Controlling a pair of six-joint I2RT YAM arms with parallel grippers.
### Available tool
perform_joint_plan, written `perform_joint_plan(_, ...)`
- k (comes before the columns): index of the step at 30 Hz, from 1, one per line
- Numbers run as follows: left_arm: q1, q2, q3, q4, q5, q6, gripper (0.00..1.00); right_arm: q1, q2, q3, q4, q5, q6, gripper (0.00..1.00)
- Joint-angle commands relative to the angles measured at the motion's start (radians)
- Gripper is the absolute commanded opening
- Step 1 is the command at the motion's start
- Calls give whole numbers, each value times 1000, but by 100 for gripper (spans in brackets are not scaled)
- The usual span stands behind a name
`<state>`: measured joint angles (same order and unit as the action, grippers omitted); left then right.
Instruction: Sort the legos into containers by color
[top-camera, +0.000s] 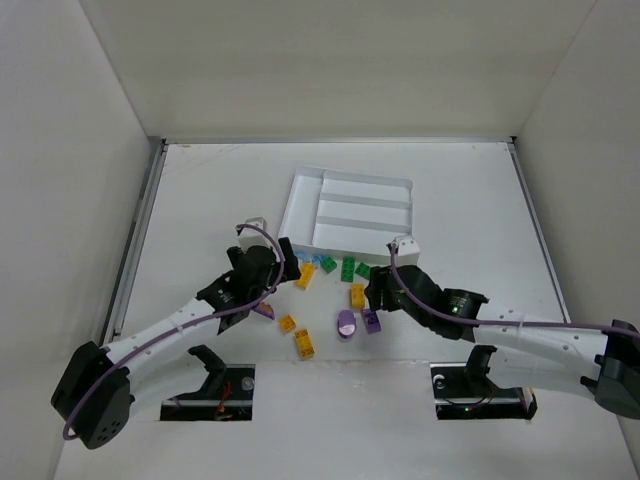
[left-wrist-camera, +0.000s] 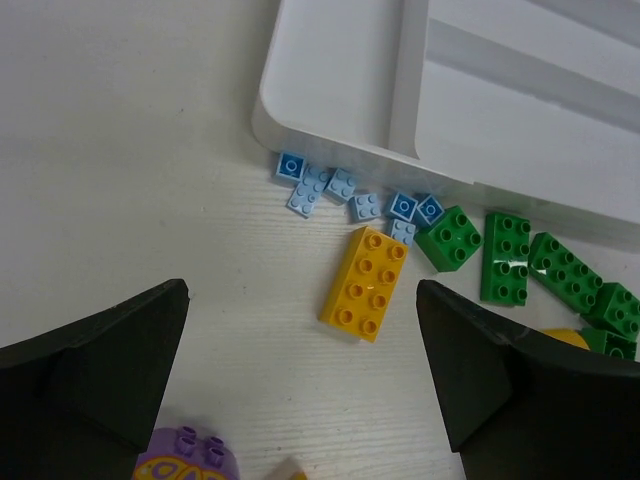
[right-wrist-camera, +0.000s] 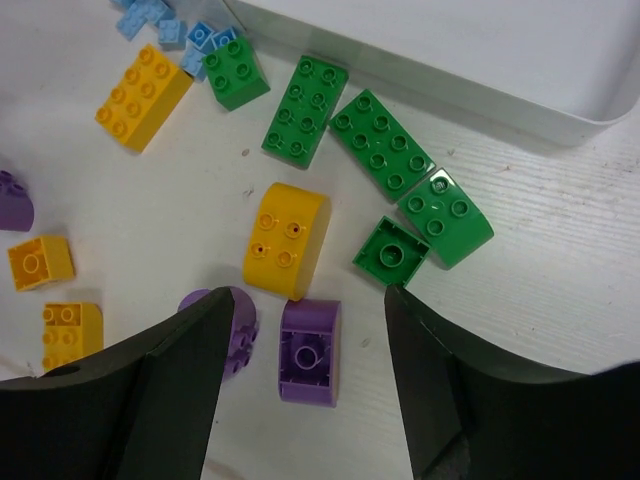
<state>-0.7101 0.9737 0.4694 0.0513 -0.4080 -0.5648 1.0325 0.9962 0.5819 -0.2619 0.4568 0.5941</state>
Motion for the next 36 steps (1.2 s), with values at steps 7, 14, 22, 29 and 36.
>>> perform_joint_plan(7,30,-38,12,145,0,32,100,2,4,45,46,17,5,14)
perform_joint_plan(14,15,-21,-12,217,29,78,79,30,96,88,44,11,3,39)
perform_joint_plan(22,-19,28,-20,199,45,112,39,51,288,156,107,6,-23,66)
perform_joint_plan(29,-58,36,-44,183,28,112,49,45,401,177,119,-3,-2,61)
perform_joint_plan(36,-76,111,-29,188,12,102,50,31,478,203,119,16,6,32)
